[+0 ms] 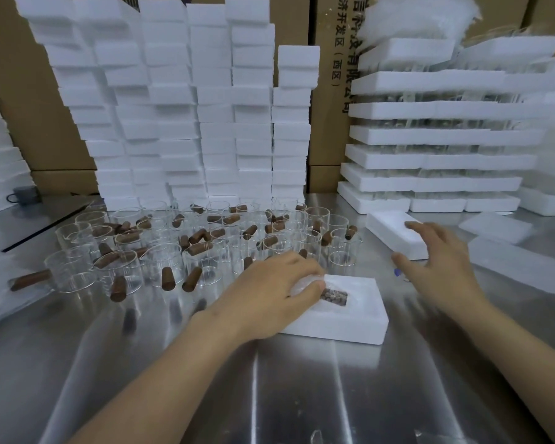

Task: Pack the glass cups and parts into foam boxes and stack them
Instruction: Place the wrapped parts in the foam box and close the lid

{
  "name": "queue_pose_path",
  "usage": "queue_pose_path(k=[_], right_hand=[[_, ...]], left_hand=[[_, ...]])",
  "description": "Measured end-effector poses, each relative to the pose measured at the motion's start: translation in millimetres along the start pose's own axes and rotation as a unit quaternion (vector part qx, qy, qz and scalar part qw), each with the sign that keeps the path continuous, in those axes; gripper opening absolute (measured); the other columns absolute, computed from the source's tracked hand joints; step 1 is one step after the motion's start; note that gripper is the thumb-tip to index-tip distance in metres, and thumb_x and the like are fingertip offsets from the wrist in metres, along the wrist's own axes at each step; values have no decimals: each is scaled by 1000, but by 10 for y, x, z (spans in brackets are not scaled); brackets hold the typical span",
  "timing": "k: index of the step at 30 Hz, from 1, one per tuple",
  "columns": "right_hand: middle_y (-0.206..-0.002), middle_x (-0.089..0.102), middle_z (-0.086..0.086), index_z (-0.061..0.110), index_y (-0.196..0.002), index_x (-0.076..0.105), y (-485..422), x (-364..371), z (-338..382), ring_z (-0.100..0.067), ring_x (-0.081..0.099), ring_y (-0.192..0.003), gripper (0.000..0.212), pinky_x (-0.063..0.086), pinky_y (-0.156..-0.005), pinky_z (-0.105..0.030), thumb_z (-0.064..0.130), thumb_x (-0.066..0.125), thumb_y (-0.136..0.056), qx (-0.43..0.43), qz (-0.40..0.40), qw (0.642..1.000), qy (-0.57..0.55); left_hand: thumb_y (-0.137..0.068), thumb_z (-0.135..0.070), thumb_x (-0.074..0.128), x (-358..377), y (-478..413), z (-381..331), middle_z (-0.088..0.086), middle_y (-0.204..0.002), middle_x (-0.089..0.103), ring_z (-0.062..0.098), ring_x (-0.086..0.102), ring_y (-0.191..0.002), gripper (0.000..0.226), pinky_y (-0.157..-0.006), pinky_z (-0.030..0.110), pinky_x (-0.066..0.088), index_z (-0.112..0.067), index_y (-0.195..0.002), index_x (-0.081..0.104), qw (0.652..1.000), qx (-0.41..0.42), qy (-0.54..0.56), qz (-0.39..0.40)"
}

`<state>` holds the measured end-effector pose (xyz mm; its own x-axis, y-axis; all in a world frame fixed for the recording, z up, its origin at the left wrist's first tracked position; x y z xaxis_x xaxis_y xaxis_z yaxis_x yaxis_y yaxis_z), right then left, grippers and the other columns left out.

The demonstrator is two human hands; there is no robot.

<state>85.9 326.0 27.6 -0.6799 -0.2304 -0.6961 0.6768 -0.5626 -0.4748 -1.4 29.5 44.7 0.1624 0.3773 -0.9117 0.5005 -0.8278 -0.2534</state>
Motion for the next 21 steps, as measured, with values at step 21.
queue_pose_path(k=[21], right_hand=[[-105,65,6,40,-132,60,-107,63,-411,-24,63,-103,56,45,-93,-41,77,55,-90,92,99,978,157]], left_hand=[[-107,-66,36,58,-27,57,-23,-127,57,1,55,-115,35,-102,38,48,-46,-128,56,999,6,15,-37]])
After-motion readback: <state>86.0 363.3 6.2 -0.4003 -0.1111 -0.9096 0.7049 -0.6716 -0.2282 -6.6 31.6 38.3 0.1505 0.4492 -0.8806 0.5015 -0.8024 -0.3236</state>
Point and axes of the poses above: each hand's wrist, its own y-axis away from the middle knuckle, its own x-axis out of the palm, z = x × y, the point moved 5 cm from there along -y, towards the middle knuckle
